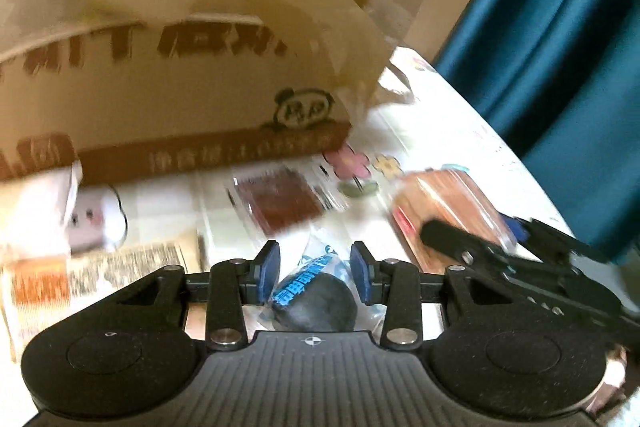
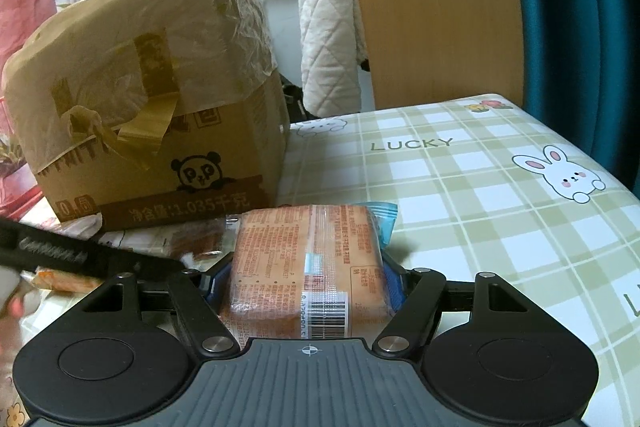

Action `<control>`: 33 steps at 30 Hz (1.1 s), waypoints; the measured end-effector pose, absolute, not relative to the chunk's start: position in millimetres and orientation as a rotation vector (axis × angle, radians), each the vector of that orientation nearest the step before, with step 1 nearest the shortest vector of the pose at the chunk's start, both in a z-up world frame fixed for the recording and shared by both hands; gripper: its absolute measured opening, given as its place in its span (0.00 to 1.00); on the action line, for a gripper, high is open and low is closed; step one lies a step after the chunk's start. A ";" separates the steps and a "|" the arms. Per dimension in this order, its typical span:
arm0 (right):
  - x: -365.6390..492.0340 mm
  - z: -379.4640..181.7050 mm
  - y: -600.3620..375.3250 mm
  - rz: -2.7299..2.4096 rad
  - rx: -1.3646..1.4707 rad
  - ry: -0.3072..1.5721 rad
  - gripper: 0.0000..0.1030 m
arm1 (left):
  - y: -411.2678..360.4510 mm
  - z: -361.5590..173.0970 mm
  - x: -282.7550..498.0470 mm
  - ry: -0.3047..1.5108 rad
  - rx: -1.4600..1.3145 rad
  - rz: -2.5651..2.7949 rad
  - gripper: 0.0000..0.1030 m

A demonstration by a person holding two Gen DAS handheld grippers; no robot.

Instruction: Organize snacks

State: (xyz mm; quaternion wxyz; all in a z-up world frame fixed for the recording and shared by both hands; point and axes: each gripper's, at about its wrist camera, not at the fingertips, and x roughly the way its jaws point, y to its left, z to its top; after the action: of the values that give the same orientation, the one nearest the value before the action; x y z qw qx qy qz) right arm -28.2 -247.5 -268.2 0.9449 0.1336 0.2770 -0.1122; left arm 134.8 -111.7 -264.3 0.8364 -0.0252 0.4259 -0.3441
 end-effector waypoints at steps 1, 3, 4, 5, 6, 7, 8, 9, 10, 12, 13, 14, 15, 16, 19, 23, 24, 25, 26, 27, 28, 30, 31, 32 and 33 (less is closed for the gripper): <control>-28.2 -268.2 -247.5 -0.229 0.272 0.564 0.65 | -110.5 -264.5 132.4 0.912 -0.063 -0.737 0.40; -28.4 -268.4 -248.5 -0.226 0.278 0.563 0.65 | -108.8 -264.5 129.6 0.926 -0.081 -0.752 0.40; -28.4 -268.4 -248.5 -0.226 0.278 0.563 0.65 | -107.5 -263.3 129.4 0.913 -0.085 -0.753 0.40; -28.4 -268.7 -248.5 -0.225 0.278 0.563 0.65 | -105.3 -261.5 130.8 0.890 -0.083 -0.747 0.40; -28.3 -268.8 -248.2 -0.224 0.279 0.562 0.65 | -99.3 -260.1 130.5 0.868 -0.078 -0.735 0.40; -28.4 -268.9 -247.6 -0.224 0.281 0.562 0.65 | -100.5 -258.7 135.0 0.852 -0.073 -0.714 0.39; -28.5 -269.0 -247.8 -0.223 0.283 0.561 0.65 | -102.5 -258.2 141.4 0.840 -0.075 -0.698 0.39; -28.7 -269.2 -248.3 -0.222 0.285 0.561 0.65 | -106.0 -254.8 146.9 0.829 -0.077 -0.691 0.39; -28.8 -269.4 -249.0 -0.221 0.289 0.559 0.65 | -107.6 -253.9 150.7 0.815 -0.077 -0.688 0.39; -29.6 -269.6 -250.8 -0.219 0.294 0.559 0.65 | -113.2 -251.8 157.1 0.786 -0.062 -0.678 0.39; -29.7 -269.7 -251.3 -0.218 0.296 0.559 0.65 | -115.6 -251.0 159.4 0.776 -0.051 -0.675 0.39; -29.7 -269.7 -251.3 -0.218 0.296 0.559 0.65 | -118.4 -250.9 161.8 0.766 -0.037 -0.673 0.39; -29.6 -269.8 -251.6 -0.217 0.298 0.559 0.65 | -123.0 -252.4 164.3 0.758 -0.022 -0.672 0.39; -29.5 -269.9 -251.7 -0.216 0.300 0.560 0.65 | -127.0 -254.6 166.7 0.757 -0.007 -0.670 0.39; -29.3 -269.8 -251.1 -0.215 0.299 0.561 0.65 | -136.2 -263.4 174.2 0.774 0.019 -0.674 0.39; -28.9 -269.6 -250.9 -0.214 0.302 0.562 0.65 | -139.3 -267.7 175.4 0.787 0.025 -0.675 0.40; -28.9 -269.5 -250.8 -0.213 0.303 0.563 0.65 | -139.9 -267.5 175.2 0.792 0.025 -0.675 0.40; -28.9 -269.5 -250.8 -0.213 0.303 0.563 0.65 | -137.8 -266.9 174.2 0.802 0.019 -0.677 0.40; -28.5 -269.4 -250.4 -0.213 0.302 0.563 0.65 | -127.6 -266.4 171.5 0.813 0.011 -0.681 0.41; -27.8 -269.5 -249.7 -0.210 0.299 0.565 0.65 | -130.0 -268.4 174.3 0.823 0.003 -0.686 0.41; -27.6 -269.4 -249.5 -0.210 0.296 0.566 0.65 | -128.7 -268.5 172.4 0.831 0.000 -0.692 0.42; -27.5 -269.4 -249.2 -0.210 0.294 0.566 0.65 | -126.1 -269.2 167.1 0.839 0.003 -0.699 0.47; -27.5 -269.4 -249.2 -0.210 0.294 0.566 0.65 | -126.1 -269.7 163.9 0.846 0.003 -0.704 0.48; -27.7 -269.5 -249.8 -0.209 0.295 0.566 0.65 | -125.3 -270.2 161.6 0.860 -0.004 -0.718 0.48; -27.7 -269.4 -249.8 -0.209 0.296 0.565 0.65 | -123.3 -274.5 156.8 0.865 -0.013 -0.731 0.48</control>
State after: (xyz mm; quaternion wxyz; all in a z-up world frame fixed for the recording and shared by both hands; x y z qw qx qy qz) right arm -27.7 -249.8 -269.4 0.9442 0.1451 0.2775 -0.1024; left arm 156.8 -123.3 -274.5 0.8439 -0.0061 0.4099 -0.3461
